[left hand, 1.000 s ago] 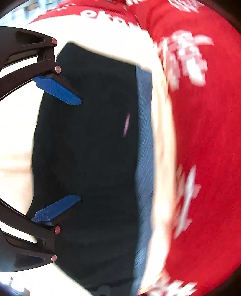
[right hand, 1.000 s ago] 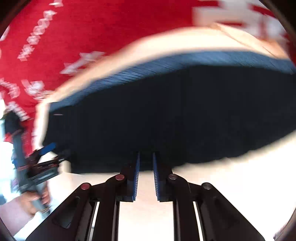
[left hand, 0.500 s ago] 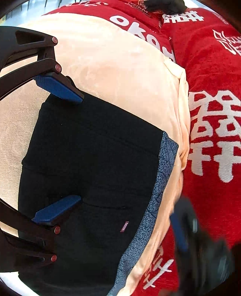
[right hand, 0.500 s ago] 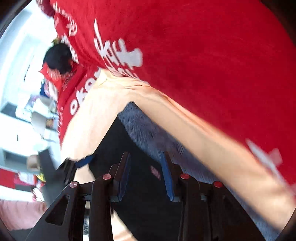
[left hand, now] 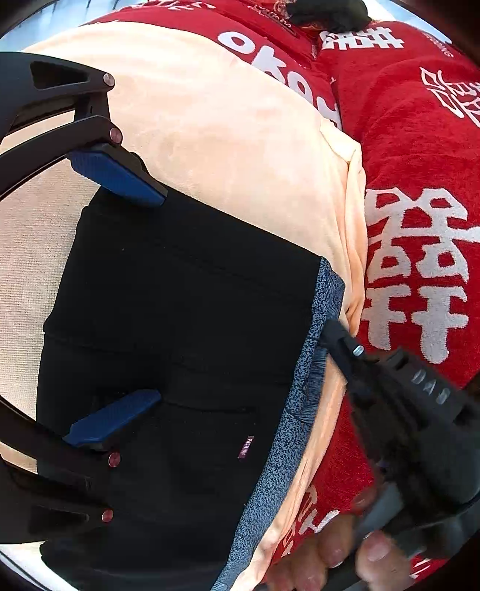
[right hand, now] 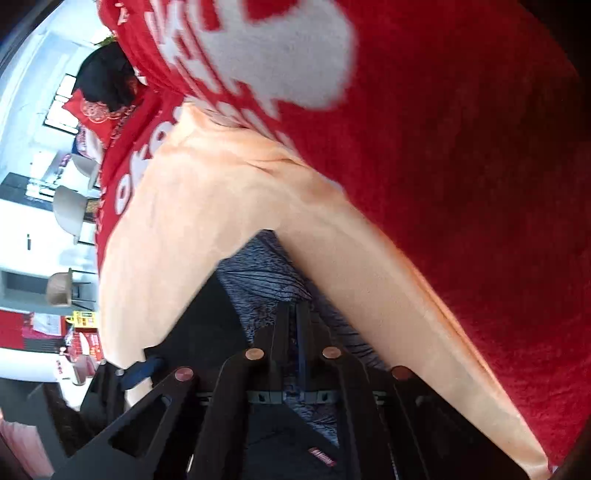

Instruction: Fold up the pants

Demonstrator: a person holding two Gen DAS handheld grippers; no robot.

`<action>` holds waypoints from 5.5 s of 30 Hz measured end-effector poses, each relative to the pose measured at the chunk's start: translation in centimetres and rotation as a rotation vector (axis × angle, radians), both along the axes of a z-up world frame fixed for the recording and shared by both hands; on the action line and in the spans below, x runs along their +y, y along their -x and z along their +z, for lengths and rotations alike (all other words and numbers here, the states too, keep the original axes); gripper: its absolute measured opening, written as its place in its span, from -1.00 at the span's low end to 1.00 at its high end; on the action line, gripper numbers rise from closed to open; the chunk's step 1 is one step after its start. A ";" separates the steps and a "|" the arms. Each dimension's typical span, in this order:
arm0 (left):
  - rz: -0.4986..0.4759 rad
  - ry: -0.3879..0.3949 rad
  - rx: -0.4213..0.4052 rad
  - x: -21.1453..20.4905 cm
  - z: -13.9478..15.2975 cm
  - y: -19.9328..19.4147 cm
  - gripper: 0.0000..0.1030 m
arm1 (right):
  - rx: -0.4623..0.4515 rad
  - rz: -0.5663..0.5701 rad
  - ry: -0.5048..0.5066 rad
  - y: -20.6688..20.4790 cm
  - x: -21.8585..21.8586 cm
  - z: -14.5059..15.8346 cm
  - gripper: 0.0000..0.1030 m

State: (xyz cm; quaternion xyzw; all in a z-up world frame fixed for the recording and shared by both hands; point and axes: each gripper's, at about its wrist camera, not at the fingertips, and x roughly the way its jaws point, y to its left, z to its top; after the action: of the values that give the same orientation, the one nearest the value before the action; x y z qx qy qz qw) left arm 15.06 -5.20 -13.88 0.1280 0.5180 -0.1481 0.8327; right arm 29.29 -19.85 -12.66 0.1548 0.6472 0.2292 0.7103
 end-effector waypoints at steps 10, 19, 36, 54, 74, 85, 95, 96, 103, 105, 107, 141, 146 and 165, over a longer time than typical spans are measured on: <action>0.039 0.028 0.025 0.3 2.7 -1.4 0.95 | -0.073 -0.075 0.115 -0.6 0.1 1.9 -0.92; 0.029 -0.030 0.046 0.1 0.3 -1.4 0.99 | 0.009 -0.174 0.152 3.8 -2.1 -1.0 -0.90; -0.191 -0.100 0.129 -9.2 6.7 8.6 0.98 | 0.121 -0.598 0.147 26.5 -16.8 7.9 0.04; -0.452 -0.107 0.180 -34.3 4.5 19.7 0.98 | 0.249 -1.387 0.319 58.1 -42.5 8.7 -0.16; -0.447 -0.135 0.238 -38.4 1.4 20.8 0.98 | 0.143 -1.438 0.142 61.5 -48.4 8.3 -0.22; -0.406 -0.114 0.281 -37.8 1.2 20.2 0.99 | 0.153 -1.430 -0.110 62.0 -42.0 5.2 -0.21; -0.376 -0.122 0.302 -37.1 0.7 19.4 0.98 | 0.129 -1.427 -0.152 62.5 -42.4 5.1 -0.02; -0.370 -0.122 0.308 -37.0 0.7 19.3 0.98 | 0.126 -1.429 -0.154 62.5 -42.4 5.0 -0.02; -0.375 -0.091 0.333 -37.8 1.9 19.1 0.98 | 0.088 -1.455 -0.189 62.9 -42.7 4.8 0.01; -0.391 -0.066 0.320 -38.5 2.8 19.5 0.98 | 0.064 -1.465 -0.193 63.1 -42.9 5.0 0.01; -0.408 -0.060 0.311 -39.5 3.2 19.9 0.98 | 0.028 -1.482 -0.190 63.4 -43.3 5.2 0.01; -0.551 -0.118 0.130 -45.2 0.5 25.5 0.53 | -0.281 -1.492 -0.241 60.3 -46.2 9.0 -0.73; -0.533 -0.067 0.182 -44.6 0.5 24.6 0.52 | -0.313 -1.331 -0.083 56.4 -44.4 12.5 -0.74; -0.166 -0.106 0.150 -20.7 3.7 8.8 0.52 | -0.267 -0.712 0.411 37.6 -24.0 14.3 -0.71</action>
State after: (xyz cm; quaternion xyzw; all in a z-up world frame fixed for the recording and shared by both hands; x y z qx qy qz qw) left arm 6.30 -25.95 -10.15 0.2028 0.5735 -0.1981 0.7686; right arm -8.31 -43.84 1.61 0.1928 0.4880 -0.1458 0.8387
